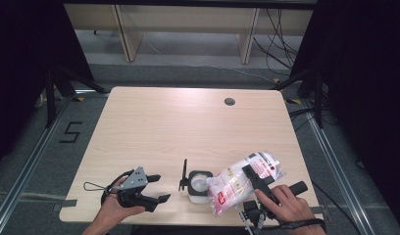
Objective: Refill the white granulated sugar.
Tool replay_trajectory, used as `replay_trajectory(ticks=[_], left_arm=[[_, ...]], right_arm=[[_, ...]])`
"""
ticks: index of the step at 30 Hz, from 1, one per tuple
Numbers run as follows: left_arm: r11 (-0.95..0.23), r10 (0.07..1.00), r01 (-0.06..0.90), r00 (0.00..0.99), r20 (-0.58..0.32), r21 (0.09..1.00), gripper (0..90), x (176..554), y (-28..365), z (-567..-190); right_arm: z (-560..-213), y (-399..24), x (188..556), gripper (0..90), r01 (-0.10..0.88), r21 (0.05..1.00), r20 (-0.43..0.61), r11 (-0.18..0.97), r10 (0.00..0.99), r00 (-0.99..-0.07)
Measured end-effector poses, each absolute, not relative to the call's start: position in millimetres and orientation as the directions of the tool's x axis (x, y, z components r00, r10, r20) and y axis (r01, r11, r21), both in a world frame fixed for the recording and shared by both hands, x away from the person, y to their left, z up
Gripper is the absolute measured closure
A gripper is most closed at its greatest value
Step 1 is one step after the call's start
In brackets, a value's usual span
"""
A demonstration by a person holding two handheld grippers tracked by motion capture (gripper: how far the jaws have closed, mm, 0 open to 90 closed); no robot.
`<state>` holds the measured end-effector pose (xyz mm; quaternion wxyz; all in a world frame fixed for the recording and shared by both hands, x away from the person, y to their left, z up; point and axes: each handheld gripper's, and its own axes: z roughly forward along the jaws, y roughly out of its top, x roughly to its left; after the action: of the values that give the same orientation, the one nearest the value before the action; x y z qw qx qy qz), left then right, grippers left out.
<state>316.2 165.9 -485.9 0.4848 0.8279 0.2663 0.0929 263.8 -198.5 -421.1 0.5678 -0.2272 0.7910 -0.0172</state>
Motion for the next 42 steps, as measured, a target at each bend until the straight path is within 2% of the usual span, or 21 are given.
replay_trajectory(ticks=[3, 7, 19, 29, 31, 32, 36, 38, 42], left_arm=[[-0.401, 0.522, 0.337, 0.848, -0.090, 0.852, 25.0, 317.5, 167.3, -485.3], [-0.409, 0.514, 0.328, 0.854, -0.082, 0.851, 25.0, 318.0, 167.5, -485.3], [-0.400, 0.515, 0.328, 0.853, -0.086, 0.856, 25.0, 317.9, 167.1, -485.3], [-0.396, 0.521, 0.336, 0.849, -0.093, 0.855, 25.0, 317.3, 166.8, -485.5], [-0.401, 0.515, 0.327, 0.853, -0.085, 0.856, 25.0, 317.9, 167.2, -485.3], [-0.400, 0.516, 0.328, 0.852, -0.086, 0.856, 25.0, 317.8, 167.2, -485.4], [-0.404, 0.522, 0.335, 0.849, -0.087, 0.851, 25.0, 317.4, 167.6, -485.3], [-0.395, 0.524, 0.339, 0.847, -0.094, 0.854, 25.0, 317.1, 166.8, -485.6], [-0.404, 0.522, 0.336, 0.849, -0.087, 0.851, 25.0, 317.4, 167.5, -485.4]], right_arm=[[-418.9, -197.3, 265.9, 51.1, -0.364, -0.311, -0.878, 0.878, -0.412, -0.242], [-422.0, -200.6, 266.1, 51.1, -0.345, -0.264, -0.894, 0.900, -0.363, -0.262], [-421.6, -201.1, 268.2, 51.5, -0.374, -0.252, -0.899, 0.893, -0.359, -0.252], [-424.1, -203.6, 265.7, 51.7, -0.333, -0.200, -0.907, 0.921, -0.302, -0.292], [-420.9, -202.4, 268.8, 51.7, -0.372, -0.239, -0.897, 0.897, -0.351, -0.268], [-421.5, -202.3, 267.3, 51.7, -0.347, -0.229, -0.899, 0.910, -0.334, -0.282], [-420.2, -202.7, 270.6, 51.7, -0.379, -0.262, -0.892, 0.887, -0.373, -0.256], [-423.0, -202.8, 269.7, 51.8, -0.366, -0.228, -0.904, 0.902, -0.336, -0.263], [-424.5, -200.7, 270.1, 52.0, -0.369, -0.254, -0.899, 0.894, -0.359, -0.251]])
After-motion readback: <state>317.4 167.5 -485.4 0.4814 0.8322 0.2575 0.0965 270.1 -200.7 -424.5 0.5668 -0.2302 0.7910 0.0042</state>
